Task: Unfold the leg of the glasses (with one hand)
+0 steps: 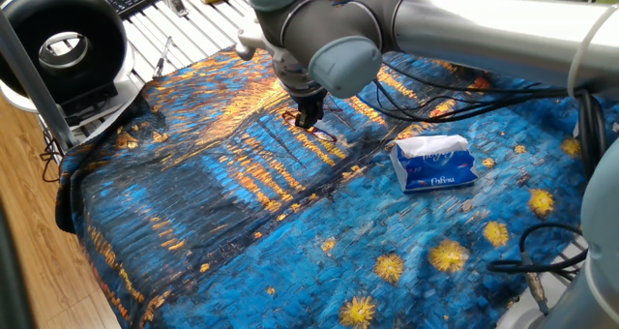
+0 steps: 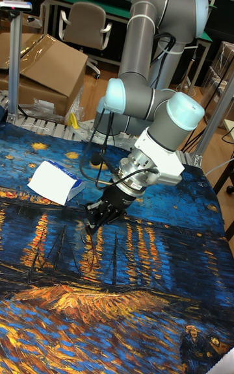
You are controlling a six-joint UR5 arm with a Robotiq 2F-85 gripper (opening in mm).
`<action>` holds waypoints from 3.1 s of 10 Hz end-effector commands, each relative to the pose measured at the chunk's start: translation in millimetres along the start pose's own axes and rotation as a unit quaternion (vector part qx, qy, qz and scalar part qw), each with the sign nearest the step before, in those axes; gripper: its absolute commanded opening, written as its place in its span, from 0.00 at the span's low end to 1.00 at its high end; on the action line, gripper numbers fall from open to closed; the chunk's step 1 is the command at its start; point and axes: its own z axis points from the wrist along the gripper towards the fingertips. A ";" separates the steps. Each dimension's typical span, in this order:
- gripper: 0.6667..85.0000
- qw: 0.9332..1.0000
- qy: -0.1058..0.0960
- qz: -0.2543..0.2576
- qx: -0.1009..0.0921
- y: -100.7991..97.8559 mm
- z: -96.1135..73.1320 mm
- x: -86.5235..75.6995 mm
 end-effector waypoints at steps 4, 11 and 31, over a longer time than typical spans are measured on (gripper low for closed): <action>0.00 0.997 -0.003 0.050 -0.055 26.0 -1.0 -0.9; 0.00 0.989 0.023 0.084 -0.122 40.9 9.1 43.8; 0.00 0.976 0.021 0.054 -0.209 65.2 20.1 82.6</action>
